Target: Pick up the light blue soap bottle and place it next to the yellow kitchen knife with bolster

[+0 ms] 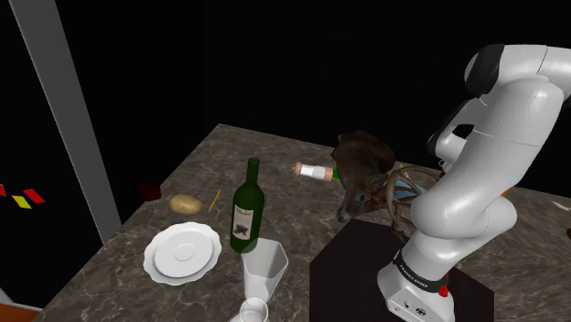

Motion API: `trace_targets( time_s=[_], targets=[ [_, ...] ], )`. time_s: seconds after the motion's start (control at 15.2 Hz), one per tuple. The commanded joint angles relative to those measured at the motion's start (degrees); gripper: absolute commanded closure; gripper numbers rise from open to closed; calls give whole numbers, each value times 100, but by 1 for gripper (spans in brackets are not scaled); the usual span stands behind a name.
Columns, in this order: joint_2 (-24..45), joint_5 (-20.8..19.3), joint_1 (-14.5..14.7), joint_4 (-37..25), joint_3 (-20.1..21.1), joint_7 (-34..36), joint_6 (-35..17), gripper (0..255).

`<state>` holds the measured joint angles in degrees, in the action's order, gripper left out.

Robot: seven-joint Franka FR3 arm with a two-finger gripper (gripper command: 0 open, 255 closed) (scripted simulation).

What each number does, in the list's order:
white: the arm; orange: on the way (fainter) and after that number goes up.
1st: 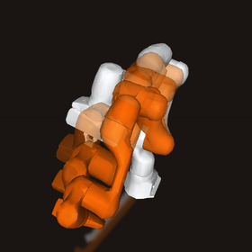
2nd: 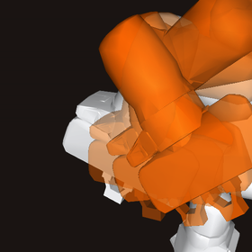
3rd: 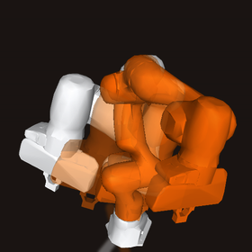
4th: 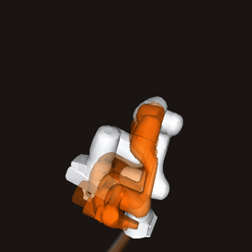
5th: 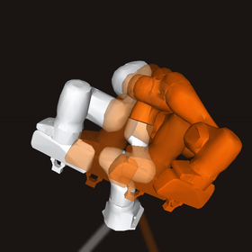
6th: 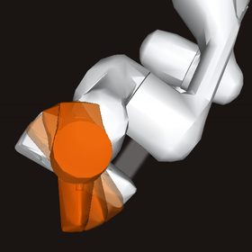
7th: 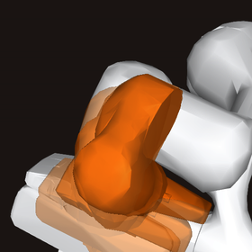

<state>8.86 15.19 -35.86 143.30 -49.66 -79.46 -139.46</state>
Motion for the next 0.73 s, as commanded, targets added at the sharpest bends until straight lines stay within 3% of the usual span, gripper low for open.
trace_targets(
  time_s=[0.0,0.66],
  targets=[
    [-219,-304,83,-20,-120,208,139,255],
    [-1314,-1585,58,-143,-193,1180,882,255]
  ],
)
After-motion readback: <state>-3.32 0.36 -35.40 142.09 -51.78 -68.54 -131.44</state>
